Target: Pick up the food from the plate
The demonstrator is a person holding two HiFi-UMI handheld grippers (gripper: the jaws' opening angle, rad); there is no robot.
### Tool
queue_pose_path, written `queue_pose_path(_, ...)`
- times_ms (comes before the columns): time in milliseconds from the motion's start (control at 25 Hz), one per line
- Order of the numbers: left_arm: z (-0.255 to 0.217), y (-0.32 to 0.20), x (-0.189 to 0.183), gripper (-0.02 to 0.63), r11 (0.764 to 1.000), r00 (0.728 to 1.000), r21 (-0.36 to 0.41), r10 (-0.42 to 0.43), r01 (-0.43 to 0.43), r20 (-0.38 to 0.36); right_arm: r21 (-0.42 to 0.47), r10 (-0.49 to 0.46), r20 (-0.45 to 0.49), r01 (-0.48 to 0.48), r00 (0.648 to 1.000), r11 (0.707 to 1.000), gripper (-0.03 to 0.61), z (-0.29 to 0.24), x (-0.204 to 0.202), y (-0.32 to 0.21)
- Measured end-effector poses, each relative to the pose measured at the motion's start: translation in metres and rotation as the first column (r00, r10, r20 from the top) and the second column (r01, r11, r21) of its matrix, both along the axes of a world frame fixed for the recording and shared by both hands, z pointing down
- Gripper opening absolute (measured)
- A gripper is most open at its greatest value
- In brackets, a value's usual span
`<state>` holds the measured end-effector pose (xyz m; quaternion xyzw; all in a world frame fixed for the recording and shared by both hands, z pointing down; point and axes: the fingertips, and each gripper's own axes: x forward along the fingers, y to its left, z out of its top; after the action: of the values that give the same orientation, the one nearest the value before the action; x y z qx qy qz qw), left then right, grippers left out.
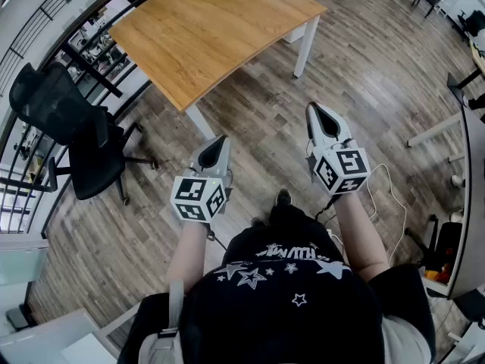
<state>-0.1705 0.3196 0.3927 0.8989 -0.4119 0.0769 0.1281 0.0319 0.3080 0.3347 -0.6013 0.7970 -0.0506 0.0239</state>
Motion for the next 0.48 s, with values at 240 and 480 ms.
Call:
queue_pose_path(240,0.013,0.008,-0.004,0.002,1.000,1.000,-0.017,-0.003,0.003,0.014,-0.046,-0.002,-0.015,0.002,1.000,0.999,0.000,0.018,-0.005,0.009)
queue_pose_path(480,0.014,-0.002,-0.021,0.002,0.999,0.999,-0.020,-0.042,0.043,0.026,-0.083,0.005,-0.009,-0.006,1.000,0.997,0.000,0.030,-0.004,0.011)
